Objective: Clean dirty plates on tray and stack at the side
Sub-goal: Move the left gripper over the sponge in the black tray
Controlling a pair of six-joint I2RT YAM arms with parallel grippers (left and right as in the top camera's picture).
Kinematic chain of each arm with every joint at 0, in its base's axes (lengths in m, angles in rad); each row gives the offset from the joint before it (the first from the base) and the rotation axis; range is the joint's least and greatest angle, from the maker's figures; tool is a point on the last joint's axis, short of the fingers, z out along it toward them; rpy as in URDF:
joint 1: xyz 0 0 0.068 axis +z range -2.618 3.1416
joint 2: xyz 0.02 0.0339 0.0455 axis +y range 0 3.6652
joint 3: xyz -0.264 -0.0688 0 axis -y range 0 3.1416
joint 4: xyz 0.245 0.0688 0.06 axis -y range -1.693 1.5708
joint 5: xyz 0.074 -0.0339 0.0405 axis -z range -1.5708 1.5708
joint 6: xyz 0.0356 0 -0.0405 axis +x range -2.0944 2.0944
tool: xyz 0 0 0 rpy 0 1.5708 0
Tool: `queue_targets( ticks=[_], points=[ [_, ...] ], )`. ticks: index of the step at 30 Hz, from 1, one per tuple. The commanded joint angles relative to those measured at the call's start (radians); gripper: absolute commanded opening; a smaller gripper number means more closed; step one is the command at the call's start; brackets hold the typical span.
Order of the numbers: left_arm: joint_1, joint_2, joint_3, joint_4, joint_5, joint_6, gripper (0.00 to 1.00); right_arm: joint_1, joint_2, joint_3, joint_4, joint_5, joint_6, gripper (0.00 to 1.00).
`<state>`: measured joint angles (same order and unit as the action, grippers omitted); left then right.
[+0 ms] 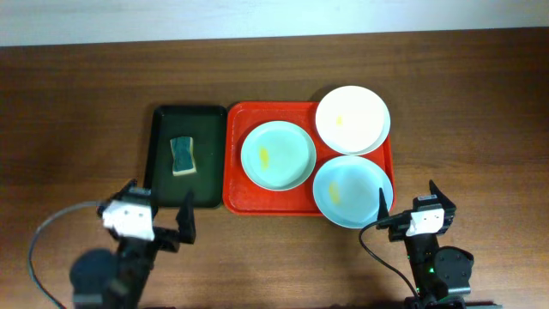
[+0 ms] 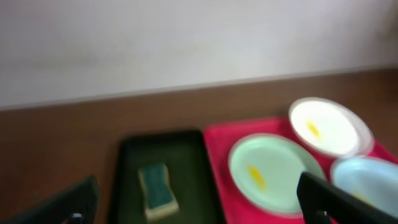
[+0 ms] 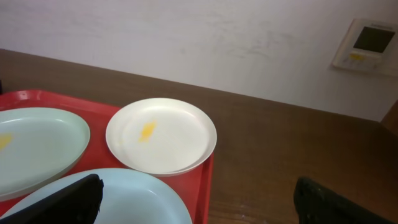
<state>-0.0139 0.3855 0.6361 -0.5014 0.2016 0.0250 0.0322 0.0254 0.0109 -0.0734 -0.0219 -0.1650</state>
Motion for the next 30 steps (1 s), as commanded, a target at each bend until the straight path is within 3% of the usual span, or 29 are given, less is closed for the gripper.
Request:
queue_targets(
  ticks=[1, 7, 13, 15, 18, 20, 22, 24, 25, 30],
  points=[
    [-0.003, 0.222, 0.204, -0.159, 0.095, 0.015, 0.99, -0.006, 0.001, -0.005, -0.005, 0.016, -0.002, 0.98],
    [-0.003, 0.595, 0.550, -0.498, 0.095, 0.022, 0.99, -0.006, 0.001, -0.005, -0.005, 0.016, -0.002, 0.99],
    [-0.003, 0.751, 0.614, -0.531, 0.098, 0.021, 1.00, -0.006, 0.001, -0.005, -0.005, 0.016, -0.002, 0.98],
    [-0.003, 0.776, 0.614, -0.525, 0.088, 0.021, 0.84, -0.006, 0.001, -0.005, -0.005, 0.016, -0.003, 0.99],
    [-0.003, 0.809, 0.614, -0.525, 0.015, -0.017, 0.33, -0.006, 0.001, -0.005, -0.005, 0.016, -0.003, 0.99],
    [-0.003, 0.834, 0.614, -0.525, -0.072, -0.123, 0.15, -0.006, 0.001, -0.005, -0.005, 0.016, -0.003, 0.99],
    [-0.003, 0.858, 0.614, -0.522, -0.129, -0.197, 0.03, -0.006, 0.001, -0.005, -0.005, 0.016, -0.003, 0.99],
    [-0.003, 0.880, 0.614, -0.508, -0.146, -0.219, 0.02, -0.006, 0.001, -0.005, -0.005, 0.016, -0.003, 0.98],
    [-0.003, 0.896, 0.614, -0.491, -0.146, -0.219, 0.11, -0.006, 0.001, -0.005, -0.005, 0.016, -0.002, 0.98],
    [-0.003, 0.999, 0.666, -0.495, -0.137, -0.220, 0.11, -0.006, 0.001, -0.005, -0.005, 0.016, -0.003, 0.99]
  ],
)
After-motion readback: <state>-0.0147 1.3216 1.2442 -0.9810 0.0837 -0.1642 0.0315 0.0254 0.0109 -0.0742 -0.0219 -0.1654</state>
